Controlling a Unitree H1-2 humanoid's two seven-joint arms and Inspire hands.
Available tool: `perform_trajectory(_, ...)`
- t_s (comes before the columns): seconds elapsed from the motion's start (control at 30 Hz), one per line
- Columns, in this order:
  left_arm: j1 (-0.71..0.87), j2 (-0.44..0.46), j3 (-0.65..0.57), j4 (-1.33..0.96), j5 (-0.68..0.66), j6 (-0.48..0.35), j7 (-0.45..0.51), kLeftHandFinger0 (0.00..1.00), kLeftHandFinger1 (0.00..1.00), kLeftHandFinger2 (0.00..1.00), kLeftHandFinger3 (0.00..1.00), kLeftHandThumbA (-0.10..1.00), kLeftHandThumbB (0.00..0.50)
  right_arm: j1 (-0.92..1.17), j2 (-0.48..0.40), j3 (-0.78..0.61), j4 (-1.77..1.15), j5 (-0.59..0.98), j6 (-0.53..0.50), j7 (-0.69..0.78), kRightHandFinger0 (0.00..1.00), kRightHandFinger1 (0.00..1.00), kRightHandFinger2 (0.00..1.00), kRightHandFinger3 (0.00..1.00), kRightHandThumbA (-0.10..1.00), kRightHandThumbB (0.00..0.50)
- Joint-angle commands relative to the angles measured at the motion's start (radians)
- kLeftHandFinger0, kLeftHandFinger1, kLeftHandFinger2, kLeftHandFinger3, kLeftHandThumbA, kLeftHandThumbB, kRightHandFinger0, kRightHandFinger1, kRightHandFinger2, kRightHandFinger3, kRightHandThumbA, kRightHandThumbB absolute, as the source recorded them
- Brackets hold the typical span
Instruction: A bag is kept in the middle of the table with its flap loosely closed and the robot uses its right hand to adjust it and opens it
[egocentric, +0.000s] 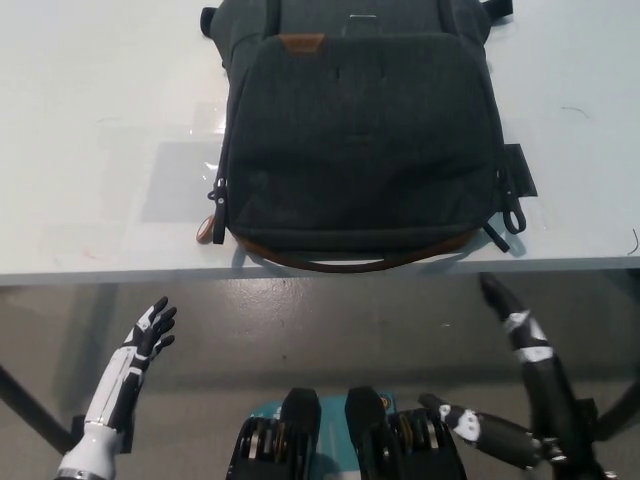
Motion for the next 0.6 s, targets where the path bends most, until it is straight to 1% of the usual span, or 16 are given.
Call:
perform_trajectory(0.0, 0.01, 0.011, 0.003, -0.057, -0.011, -0.055, -0.017, 1.0, 1.0, 1.0, 1.0, 1.0, 0.5, -0.057, -0.051, -0.08, -0.207, 0.069, 0.046, 0.002, 1.0, 1.0, 1.0, 1.0, 1.0, 0.222)
perform_trajectory(0.03, 0.015, 0.009, 0.003, -0.057, -0.009, -0.052, -0.016, 1.0, 1.0, 1.0, 1.0, 1.0, 0.5, -0.078, -0.06, -0.096, -0.222, 0.084, 0.085, 0.004, 1.0, 1.0, 1.0, 1.0, 1.0, 0.264)
perform_trajectory(0.13, 0.018, 0.005, 0.001, -0.056, -0.007, -0.052, -0.015, 1.0, 1.0, 1.0, 1.0, 1.0, 0.5, -0.19, -0.098, -0.15, -0.221, 0.138, 0.143, 0.006, 1.0, 1.0, 1.0, 1.0, 1.0, 0.262)
perform_trajectory(0.2, 0.02, 0.005, 0.001, -0.055, -0.002, -0.056, -0.013, 1.0, 1.0, 1.0, 1.0, 1.0, 0.5, -0.26, -0.118, -0.174, -0.204, 0.222, 0.195, 0.009, 1.0, 1.0, 1.0, 1.0, 1.0, 0.321)
perform_trajectory(0.27, 0.015, 0.006, 0.001, -0.05, 0.001, -0.059, -0.012, 1.0, 1.0, 1.0, 1.0, 1.0, 0.5, -0.327, -0.14, -0.198, -0.177, 0.259, 0.24, 0.013, 1.0, 1.0, 1.0, 1.0, 1.0, 0.342)
perform_trajectory(0.3, 0.015, 0.006, 0.001, -0.052, 0.002, -0.056, -0.012, 1.0, 1.0, 1.0, 1.0, 1.0, 0.5, -0.366, -0.151, -0.21, -0.151, 0.296, 0.254, 0.017, 1.0, 1.0, 1.0, 1.0, 1.0, 0.339)
perform_trajectory(0.33, 0.015, 0.007, 0.0, -0.049, 0.001, -0.061, -0.014, 1.0, 1.0, 1.0, 1.0, 1.0, 0.5, -0.395, -0.166, -0.219, -0.132, 0.307, 0.276, 0.024, 1.0, 1.0, 1.0, 1.0, 1.0, 0.36)
perform_trajectory(0.37, 0.015, 0.007, 0.0, -0.048, -0.005, -0.06, -0.018, 1.0, 1.0, 1.0, 1.0, 1.0, 0.5, -0.439, -0.189, -0.23, -0.101, 0.327, 0.316, 0.038, 1.0, 1.0, 1.0, 1.0, 1.0, 0.36)
perform_trajectory(0.43, 0.021, 0.006, 0.0, -0.052, -0.009, -0.055, -0.02, 1.0, 1.0, 1.0, 1.0, 1.0, 0.5, -0.484, -0.208, -0.241, -0.066, 0.369, 0.359, 0.053, 1.0, 1.0, 1.0, 1.0, 1.0, 0.346)
perform_trajectory(0.47, 0.023, 0.006, -0.001, -0.055, -0.006, -0.049, -0.019, 1.0, 1.0, 1.0, 1.0, 1.0, 0.5, -0.528, -0.218, -0.25, -0.038, 0.388, 0.393, 0.058, 1.0, 1.0, 1.0, 1.0, 1.0, 0.333)
perform_trajectory(0.53, 0.048, 0.005, -0.004, -0.052, -0.003, -0.062, -0.02, 1.0, 1.0, 1.0, 1.0, 1.0, 0.497, -0.604, -0.233, -0.259, 0.019, 0.424, 0.461, 0.072, 1.0, 1.0, 1.0, 1.0, 1.0, 0.342)
perform_trajectory(0.57, 0.053, 0.004, -0.004, -0.051, 0.003, -0.069, -0.017, 1.0, 1.0, 1.0, 1.0, 1.0, 0.496, -0.635, -0.239, -0.262, 0.06, 0.445, 0.457, 0.089, 1.0, 1.0, 1.0, 1.0, 1.0, 0.346)
